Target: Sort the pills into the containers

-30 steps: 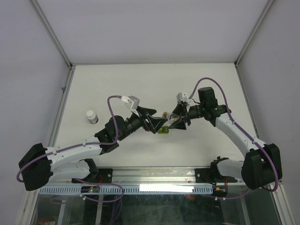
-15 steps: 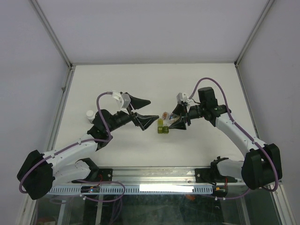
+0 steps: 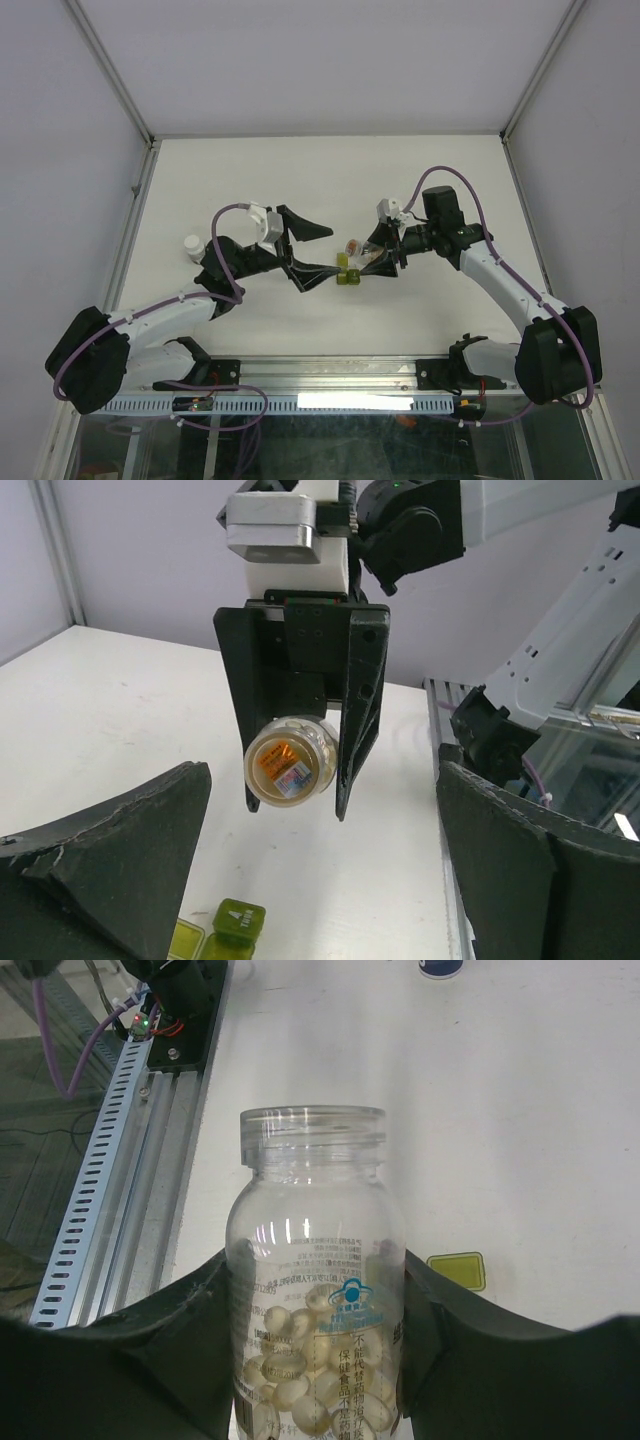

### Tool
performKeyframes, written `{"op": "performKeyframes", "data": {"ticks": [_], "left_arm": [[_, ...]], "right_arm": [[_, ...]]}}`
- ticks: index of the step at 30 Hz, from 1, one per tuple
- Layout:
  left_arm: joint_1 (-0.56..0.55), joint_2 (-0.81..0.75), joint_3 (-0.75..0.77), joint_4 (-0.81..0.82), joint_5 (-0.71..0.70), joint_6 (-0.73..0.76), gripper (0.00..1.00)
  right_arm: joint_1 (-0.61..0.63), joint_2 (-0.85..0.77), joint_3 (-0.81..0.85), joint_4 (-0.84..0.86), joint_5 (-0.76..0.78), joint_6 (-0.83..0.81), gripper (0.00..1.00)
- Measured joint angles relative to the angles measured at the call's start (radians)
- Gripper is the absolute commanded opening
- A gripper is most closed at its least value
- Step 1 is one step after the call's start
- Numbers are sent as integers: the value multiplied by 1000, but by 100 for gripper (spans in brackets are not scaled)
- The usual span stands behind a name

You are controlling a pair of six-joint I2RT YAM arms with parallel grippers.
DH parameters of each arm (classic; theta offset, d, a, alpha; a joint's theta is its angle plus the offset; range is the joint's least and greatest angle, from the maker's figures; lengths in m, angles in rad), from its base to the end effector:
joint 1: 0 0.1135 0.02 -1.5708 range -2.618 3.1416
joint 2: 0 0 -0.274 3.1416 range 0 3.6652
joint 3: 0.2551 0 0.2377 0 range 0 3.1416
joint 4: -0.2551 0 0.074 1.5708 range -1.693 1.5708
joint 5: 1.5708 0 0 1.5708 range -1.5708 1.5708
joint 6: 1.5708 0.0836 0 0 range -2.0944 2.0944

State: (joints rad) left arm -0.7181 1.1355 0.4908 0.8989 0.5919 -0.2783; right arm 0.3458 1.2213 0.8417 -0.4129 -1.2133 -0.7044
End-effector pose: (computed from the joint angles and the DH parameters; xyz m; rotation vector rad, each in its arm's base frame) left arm 0.1675 -0.2082 0.3077 0.8249 1.2175 -1.2118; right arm 0.1941 0.1532 0.2679 -1.4369 1.3891 1.1720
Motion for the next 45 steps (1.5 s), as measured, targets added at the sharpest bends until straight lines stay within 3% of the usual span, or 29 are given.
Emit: {"op": "performKeyframes", "data": {"ticks": [10,18,29,45], "left_arm": [[0,55,-17,42,47,106,98],[0,153,31,18,72,141,87],[0,279,109,27,73,83,73],[0,310,146,68,70,5,64]], "right_arm": [[0,0,0,-3,-4,-5,0],[0,2,0,-4,-4,-6,0],[0,2,0,-8,-4,-13,0],[0,3,1,-11,-1,-13,0]]}}
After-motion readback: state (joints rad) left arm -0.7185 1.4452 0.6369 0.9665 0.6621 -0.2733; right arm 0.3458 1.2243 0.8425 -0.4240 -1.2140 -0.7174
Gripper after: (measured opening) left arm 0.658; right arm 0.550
